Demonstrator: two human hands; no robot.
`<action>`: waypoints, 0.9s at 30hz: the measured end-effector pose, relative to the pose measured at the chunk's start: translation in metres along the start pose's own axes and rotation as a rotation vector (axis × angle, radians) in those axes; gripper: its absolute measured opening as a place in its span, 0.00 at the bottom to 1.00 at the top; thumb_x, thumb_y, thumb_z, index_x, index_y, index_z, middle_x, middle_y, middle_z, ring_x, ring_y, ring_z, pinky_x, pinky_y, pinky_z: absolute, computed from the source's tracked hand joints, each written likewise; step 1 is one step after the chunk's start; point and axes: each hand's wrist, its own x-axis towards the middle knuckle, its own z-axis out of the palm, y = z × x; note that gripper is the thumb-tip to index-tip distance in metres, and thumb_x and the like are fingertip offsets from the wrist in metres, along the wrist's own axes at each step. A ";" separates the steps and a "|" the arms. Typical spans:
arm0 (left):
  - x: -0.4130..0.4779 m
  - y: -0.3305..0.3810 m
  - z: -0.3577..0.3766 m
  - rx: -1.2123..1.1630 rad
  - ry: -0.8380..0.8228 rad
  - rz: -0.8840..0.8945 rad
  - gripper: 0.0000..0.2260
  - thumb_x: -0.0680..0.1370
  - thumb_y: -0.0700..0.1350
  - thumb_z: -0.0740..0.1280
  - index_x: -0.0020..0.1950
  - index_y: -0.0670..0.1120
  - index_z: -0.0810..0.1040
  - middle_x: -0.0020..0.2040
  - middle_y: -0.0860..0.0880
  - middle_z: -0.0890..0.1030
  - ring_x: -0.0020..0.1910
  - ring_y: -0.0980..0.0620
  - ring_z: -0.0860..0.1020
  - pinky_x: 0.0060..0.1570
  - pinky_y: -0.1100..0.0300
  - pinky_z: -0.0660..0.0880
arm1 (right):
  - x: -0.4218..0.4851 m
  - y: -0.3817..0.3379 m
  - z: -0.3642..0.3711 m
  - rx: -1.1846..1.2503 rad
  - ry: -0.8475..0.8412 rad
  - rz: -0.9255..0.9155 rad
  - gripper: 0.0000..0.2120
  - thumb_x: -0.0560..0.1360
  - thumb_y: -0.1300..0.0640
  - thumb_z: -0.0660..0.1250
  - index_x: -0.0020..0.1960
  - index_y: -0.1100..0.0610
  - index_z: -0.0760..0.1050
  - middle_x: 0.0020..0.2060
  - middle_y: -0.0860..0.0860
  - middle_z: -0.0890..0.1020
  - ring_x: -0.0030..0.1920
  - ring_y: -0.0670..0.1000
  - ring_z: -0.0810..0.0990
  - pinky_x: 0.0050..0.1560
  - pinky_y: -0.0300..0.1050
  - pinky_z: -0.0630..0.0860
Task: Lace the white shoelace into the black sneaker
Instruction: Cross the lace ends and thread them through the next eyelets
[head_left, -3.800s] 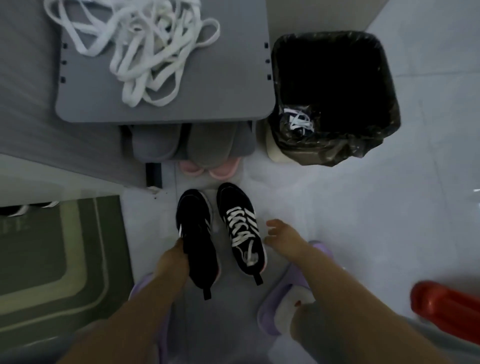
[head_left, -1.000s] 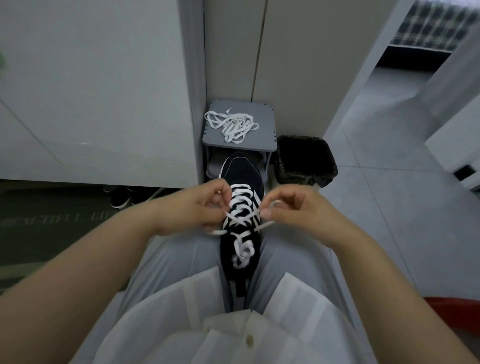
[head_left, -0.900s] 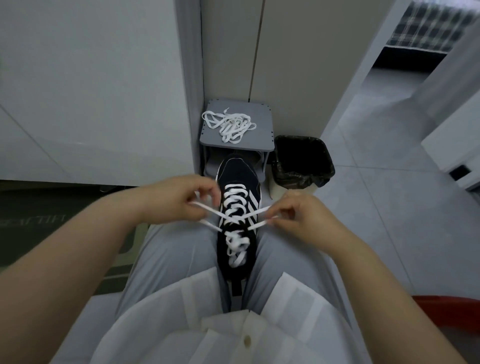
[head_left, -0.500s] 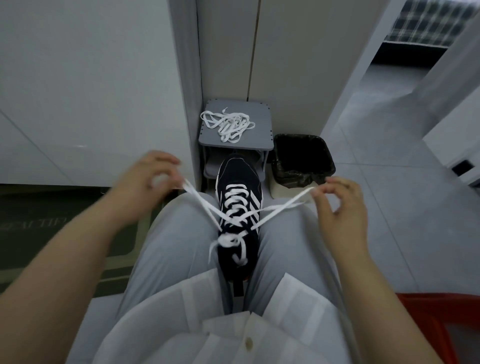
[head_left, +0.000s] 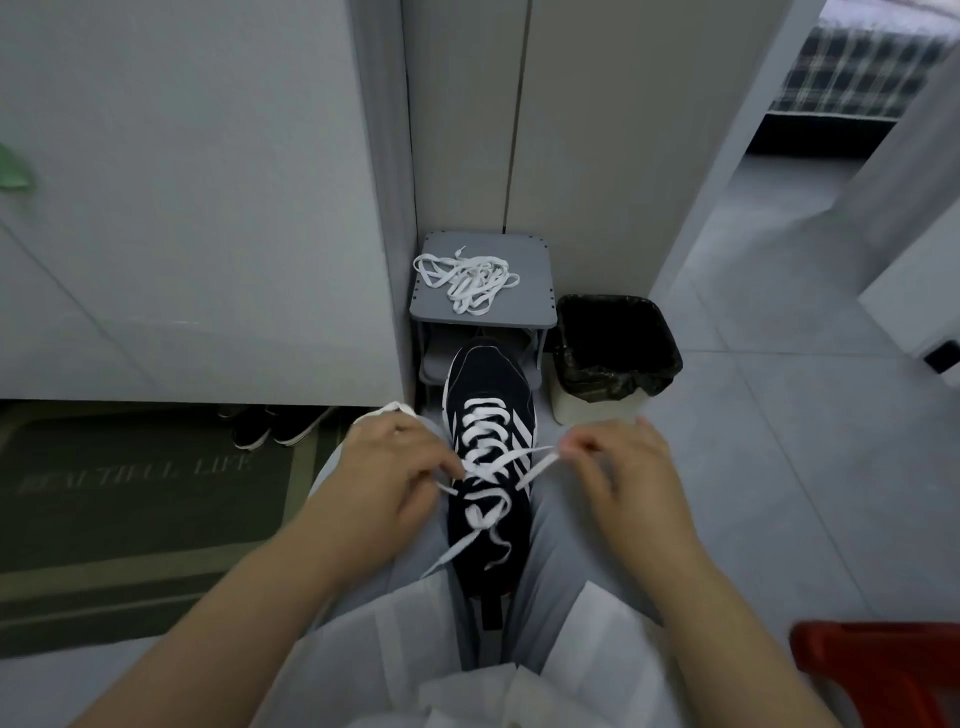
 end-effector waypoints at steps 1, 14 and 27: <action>-0.002 -0.001 0.006 0.024 -0.026 -0.035 0.12 0.70 0.49 0.57 0.43 0.54 0.81 0.42 0.60 0.80 0.48 0.58 0.71 0.54 0.57 0.64 | 0.003 -0.002 -0.007 0.089 0.074 0.080 0.07 0.77 0.51 0.60 0.41 0.45 0.73 0.40 0.38 0.76 0.44 0.43 0.74 0.55 0.33 0.65; -0.002 -0.018 -0.018 -0.140 0.295 -0.424 0.07 0.77 0.40 0.64 0.40 0.49 0.74 0.37 0.57 0.76 0.38 0.62 0.73 0.40 0.74 0.66 | -0.014 -0.006 0.023 -0.153 -0.175 -0.109 0.08 0.69 0.50 0.67 0.45 0.49 0.83 0.39 0.44 0.81 0.46 0.50 0.75 0.63 0.50 0.65; 0.000 0.002 -0.031 -0.800 0.751 -0.682 0.09 0.81 0.41 0.55 0.42 0.51 0.68 0.33 0.53 0.71 0.24 0.60 0.66 0.26 0.67 0.64 | -0.012 -0.006 0.016 -0.026 -0.061 0.075 0.06 0.76 0.55 0.63 0.45 0.55 0.78 0.52 0.45 0.73 0.53 0.49 0.70 0.58 0.48 0.69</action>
